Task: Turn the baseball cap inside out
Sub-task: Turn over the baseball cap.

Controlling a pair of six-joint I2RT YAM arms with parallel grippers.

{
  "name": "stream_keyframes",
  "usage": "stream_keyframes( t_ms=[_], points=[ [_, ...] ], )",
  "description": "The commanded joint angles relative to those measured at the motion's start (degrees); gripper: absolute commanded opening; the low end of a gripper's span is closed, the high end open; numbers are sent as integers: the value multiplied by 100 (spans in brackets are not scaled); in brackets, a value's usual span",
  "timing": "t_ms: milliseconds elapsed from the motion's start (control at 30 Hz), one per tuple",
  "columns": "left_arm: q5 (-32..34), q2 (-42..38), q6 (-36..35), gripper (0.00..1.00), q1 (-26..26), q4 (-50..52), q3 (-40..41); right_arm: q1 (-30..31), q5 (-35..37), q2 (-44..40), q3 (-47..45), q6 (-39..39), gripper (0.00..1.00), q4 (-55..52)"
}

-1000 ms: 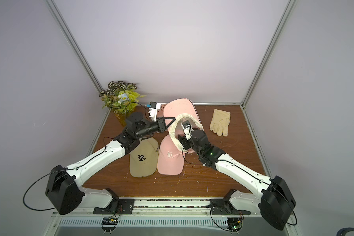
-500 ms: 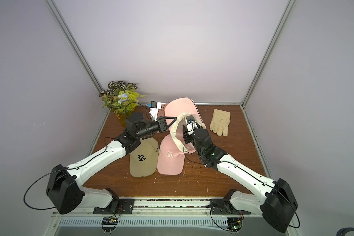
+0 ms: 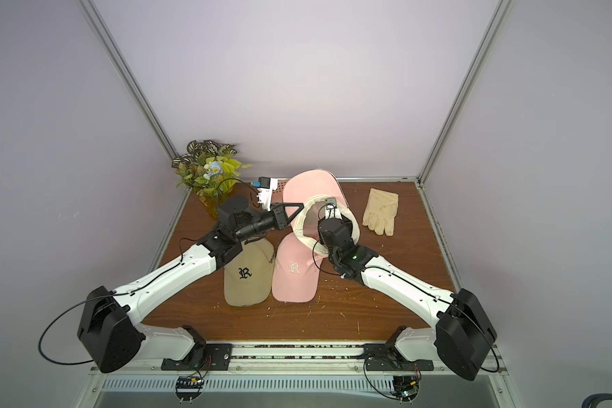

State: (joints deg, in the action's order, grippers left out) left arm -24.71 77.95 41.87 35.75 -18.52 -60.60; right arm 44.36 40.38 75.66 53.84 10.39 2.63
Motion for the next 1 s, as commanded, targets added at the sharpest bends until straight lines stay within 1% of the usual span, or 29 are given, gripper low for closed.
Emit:
stream_keyframes(
  t_ms=[0, 100, 167, 267, 367, 433, 533, 633, 700, 800, 900, 967],
  points=[
    [-103, -291, -65, 0, 62, -455, -7, -106, 82, 13, 241, 280, 57, -301],
    [-79, -266, -90, 0, 56, -563, 30, -111, -924, -69, 140, -241, 59, 55],
    [-66, -230, -86, 0, 59, -678, 58, -104, -1893, -139, 9, -608, 60, 359],
    [-147, -150, -58, 0, 61, -851, 93, -111, -3143, -168, -149, -954, 62, 576],
    [-220, -87, -75, 0, 57, -949, 92, -107, -3764, -66, -141, -1098, 62, 465],
    [-220, -85, -118, 0, 53, -954, 77, -104, -3812, 44, -82, -1101, 63, 234],
    [-116, -127, -190, 0, 57, -922, 73, -106, -3616, 138, -45, -1095, 64, -49],
    [42, -158, -324, 0, 60, -808, 81, -104, -3482, 53, -99, -1084, 65, -49],
    [182, -166, -428, 0, 58, -733, 99, -117, -3403, -126, -126, -1036, 66, 81],
    [453, -174, -572, 0, 55, -745, 209, -106, -3018, -478, -155, -853, 71, 303],
    [675, -180, -659, 0, 55, -1103, 417, -107, -2623, -849, -250, -787, 74, 633],
    [758, -171, -685, 0, 54, -1371, 525, -106, -2547, -1079, -336, -884, 76, 888]
  ],
)
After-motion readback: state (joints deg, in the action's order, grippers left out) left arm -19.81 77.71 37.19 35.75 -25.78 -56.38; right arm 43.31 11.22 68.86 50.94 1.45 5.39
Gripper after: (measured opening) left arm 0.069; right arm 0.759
